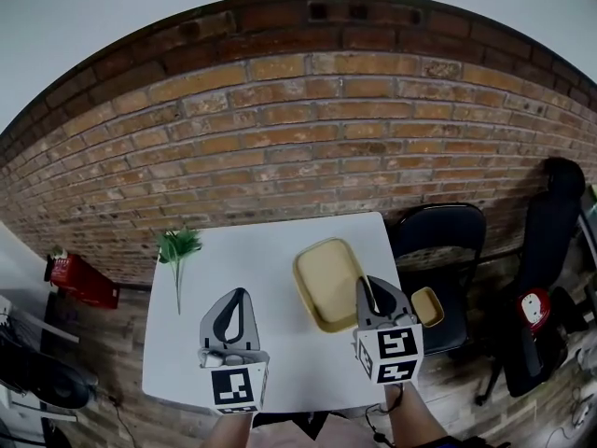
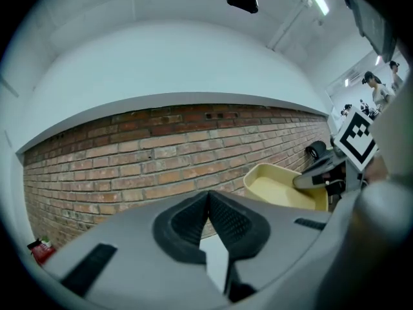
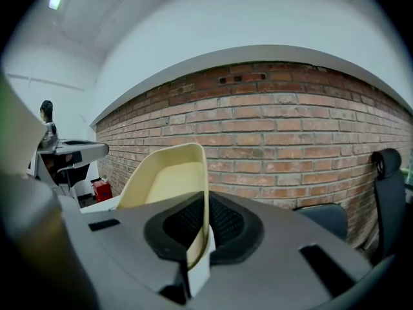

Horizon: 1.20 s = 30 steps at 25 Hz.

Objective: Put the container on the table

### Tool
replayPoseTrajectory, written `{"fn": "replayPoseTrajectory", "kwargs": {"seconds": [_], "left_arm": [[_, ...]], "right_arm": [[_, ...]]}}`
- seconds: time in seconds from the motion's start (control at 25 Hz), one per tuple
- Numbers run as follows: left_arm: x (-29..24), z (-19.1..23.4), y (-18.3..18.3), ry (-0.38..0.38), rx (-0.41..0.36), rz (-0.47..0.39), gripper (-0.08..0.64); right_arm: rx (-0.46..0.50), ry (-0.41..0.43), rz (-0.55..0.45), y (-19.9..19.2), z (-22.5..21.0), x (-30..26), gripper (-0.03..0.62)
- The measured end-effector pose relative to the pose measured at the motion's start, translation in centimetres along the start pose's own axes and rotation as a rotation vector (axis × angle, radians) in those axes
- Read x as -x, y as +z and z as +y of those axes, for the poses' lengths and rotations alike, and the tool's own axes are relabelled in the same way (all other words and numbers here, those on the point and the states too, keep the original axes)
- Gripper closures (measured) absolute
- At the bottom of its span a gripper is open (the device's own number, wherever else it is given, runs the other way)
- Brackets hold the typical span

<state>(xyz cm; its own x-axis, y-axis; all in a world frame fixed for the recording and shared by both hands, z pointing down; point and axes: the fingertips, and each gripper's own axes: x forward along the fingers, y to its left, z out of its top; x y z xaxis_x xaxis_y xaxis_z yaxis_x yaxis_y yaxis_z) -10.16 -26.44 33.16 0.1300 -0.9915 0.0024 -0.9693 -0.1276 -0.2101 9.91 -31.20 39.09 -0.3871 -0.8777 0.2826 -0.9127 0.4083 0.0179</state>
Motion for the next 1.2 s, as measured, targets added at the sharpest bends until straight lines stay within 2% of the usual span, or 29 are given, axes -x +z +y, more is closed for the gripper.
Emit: {"fn": "replayPoseTrajectory", "kwargs": {"seconds": [0.2, 0.48, 0.72, 0.84, 1.2], "left_arm": [[-1.4, 0.6, 0.3, 0.012, 0.002, -0.008, 0.549], [-3.7, 1.8, -1.5, 0.003, 0.036, 0.017, 0.549], [-5.5, 2.8, -4.4, -0.004, 0.066, 0.066, 0.549], [-6.3, 3.1, -6.0, -0.013, 0.058, 0.1, 0.549], [-7.9, 1.6, -10.0, -0.056, 0.081, 0.175, 0.55]], "right_arm": [[0.022, 0.002, -0.023, 1.8, -0.7, -1.9, 0.584], [0.028, -0.009, 0.018, 1.3, -1.0, -4.8, 0.584], [0.016, -0.028, 0.093, -1.5, -1.5, -7.0, 0.584], [0.008, -0.031, 0.128, -2.9, -1.6, -7.9, 0.584], [-0.037, -0.039, 0.232, -7.8, -1.9, -9.8, 0.584]]}}
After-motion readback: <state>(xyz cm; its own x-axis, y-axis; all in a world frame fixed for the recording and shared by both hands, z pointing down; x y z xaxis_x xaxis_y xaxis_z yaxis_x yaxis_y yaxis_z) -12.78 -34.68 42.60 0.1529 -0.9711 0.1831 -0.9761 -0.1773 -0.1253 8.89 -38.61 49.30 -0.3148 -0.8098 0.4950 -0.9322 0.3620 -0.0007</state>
